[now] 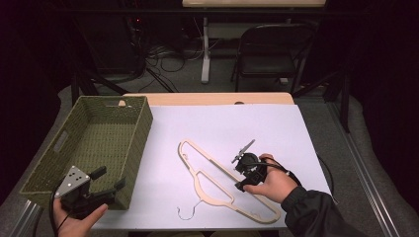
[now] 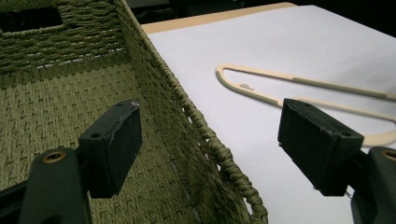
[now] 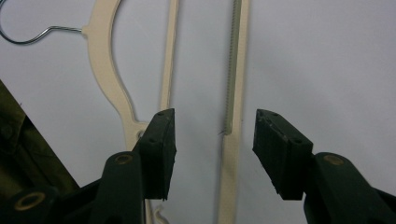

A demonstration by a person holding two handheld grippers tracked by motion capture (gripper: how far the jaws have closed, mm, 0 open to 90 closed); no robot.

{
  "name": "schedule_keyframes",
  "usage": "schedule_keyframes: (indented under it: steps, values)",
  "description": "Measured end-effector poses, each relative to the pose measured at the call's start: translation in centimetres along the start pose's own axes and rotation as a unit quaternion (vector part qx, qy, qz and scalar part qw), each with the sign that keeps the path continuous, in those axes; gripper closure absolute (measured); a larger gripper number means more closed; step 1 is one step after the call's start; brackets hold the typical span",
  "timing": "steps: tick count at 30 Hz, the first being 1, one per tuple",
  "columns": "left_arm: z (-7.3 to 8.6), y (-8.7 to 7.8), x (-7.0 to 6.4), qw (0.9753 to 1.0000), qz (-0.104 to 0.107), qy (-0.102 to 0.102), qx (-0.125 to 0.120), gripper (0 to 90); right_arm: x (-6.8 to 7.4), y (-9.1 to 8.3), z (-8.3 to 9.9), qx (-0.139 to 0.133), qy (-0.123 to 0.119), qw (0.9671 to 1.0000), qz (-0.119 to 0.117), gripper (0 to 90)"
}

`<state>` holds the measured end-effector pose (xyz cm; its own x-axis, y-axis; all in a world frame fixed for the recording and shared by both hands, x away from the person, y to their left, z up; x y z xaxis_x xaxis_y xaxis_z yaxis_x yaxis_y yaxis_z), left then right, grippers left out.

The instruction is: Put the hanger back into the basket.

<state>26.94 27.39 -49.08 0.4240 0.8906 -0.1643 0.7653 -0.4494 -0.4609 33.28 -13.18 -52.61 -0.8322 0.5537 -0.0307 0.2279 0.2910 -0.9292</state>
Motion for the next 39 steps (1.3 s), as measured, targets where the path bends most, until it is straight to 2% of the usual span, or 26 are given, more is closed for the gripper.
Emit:
schedule_keyframes:
  steps: [5,6,7,9,10,12,15,16,17,19,20,25,26,28,32,33,36,39]
  values:
    - [0.0,0.0,0.0,1.0,0.001,-0.002,-0.001,21.8,-0.2,0.1,-0.1,0.025,0.005,0.9997,0.001,52.6]
    - [0.0,0.0,0.0,1.0,0.001,-0.002,-0.001,21.9,-0.3,0.3,-0.3,0.016,0.006,0.9999,-0.002,52.9]
    - [0.0,0.0,0.0,1.0,0.001,-0.002,-0.001,22.2,-0.3,0.1,-0.2,0.038,0.005,0.9993,-0.004,53.2]
    - [0.0,0.0,0.0,1.0,0.0,-0.002,0.0,22.3,-0.4,0.5,-0.5,0.028,0.01,0.9996,-0.001,54.0]
    - [0.0,0.0,0.0,1.0,0.0,-0.002,0.0,22.4,-0.4,0.6,-0.6,0.031,0.008,0.9994,-0.01,54.0]
    - [0.0,0.0,0.1,1.0,0.0,-0.003,0.0,22.7,-0.5,1.0,-0.8,0.026,0.008,0.9996,-0.006,53.9]
    - [0.0,0.0,0.1,1.0,0.0,-0.004,-0.001,22.9,-0.4,1.1,-1.1,0.051,0.0,0.9986,-0.018,53.8]
    - [0.0,0.0,0.1,1.0,0.0,-0.004,-0.001,22.9,-0.3,1.6,-1.2,0.031,0.002,0.9993,-0.018,53.9]
    - [0.0,0.0,0.1,1.0,0.0,-0.004,-0.001,22.9,0.0,1.6,-1.3,0.056,0.005,0.9981,-0.024,55.0]
    - [0.0,0.0,0.1,1.0,0.001,-0.004,-0.001,22.9,0.0,1.8,-1.4,0.052,0.005,0.9984,-0.023,54.9]
    - [0.0,0.0,0.1,1.0,0.001,-0.004,0.0,22.9,0.2,1.8,-1.5,0.063,0.005,0.9976,-0.027,54.8]
    - [0.0,-0.1,0.1,1.0,0.002,-0.004,-0.001,22.9,0.3,2.1,-2.3,0.056,0.015,0.9983,-0.011,55.0]
    - [0.0,-0.1,0.1,1.0,0.002,-0.004,-0.001,22.9,0.4,2.3,-2.5,0.048,0.013,0.9986,-0.019,54.9]
    - [0.0,-0.1,0.1,1.0,0.002,-0.004,-0.002,22.9,0.6,2.1,-2.7,0.063,0.013,0.9977,-0.022,54.9]
    - [0.0,-0.1,0.1,1.0,0.002,-0.005,-0.003,23.0,0.8,2.4,-3.0,0.065,0.011,0.9978,-0.01,54.7]
    - [0.0,-0.1,0.1,1.0,0.002,-0.004,-0.002,23.0,0.8,2.7,-3.1,0.059,0.003,0.9982,-0.001,54.7]
    - [0.0,-0.1,0.1,1.0,0.002,-0.005,-0.002,23.0,1.0,2.9,-3.2,0.071,0.008,0.9974,-0.009,55.7]
    - [0.0,-0.1,0.1,1.0,0.002,-0.005,-0.002,23.0,0.9,3.1,-3.4,0.072,-0.001,0.9974,-0.008,56.8]
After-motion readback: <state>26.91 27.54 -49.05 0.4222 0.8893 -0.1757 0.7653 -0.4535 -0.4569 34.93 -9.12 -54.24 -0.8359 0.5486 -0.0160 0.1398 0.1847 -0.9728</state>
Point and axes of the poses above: each handheld gripper's, and its own axes: y roughly forward along the jaws, z roughly out of its underside, x roughly to its left, the point moved 5 cm from there along y, roughly forward along the jaws, and after that the axes turned 7 degrees about -y, right-handed, at the moved point
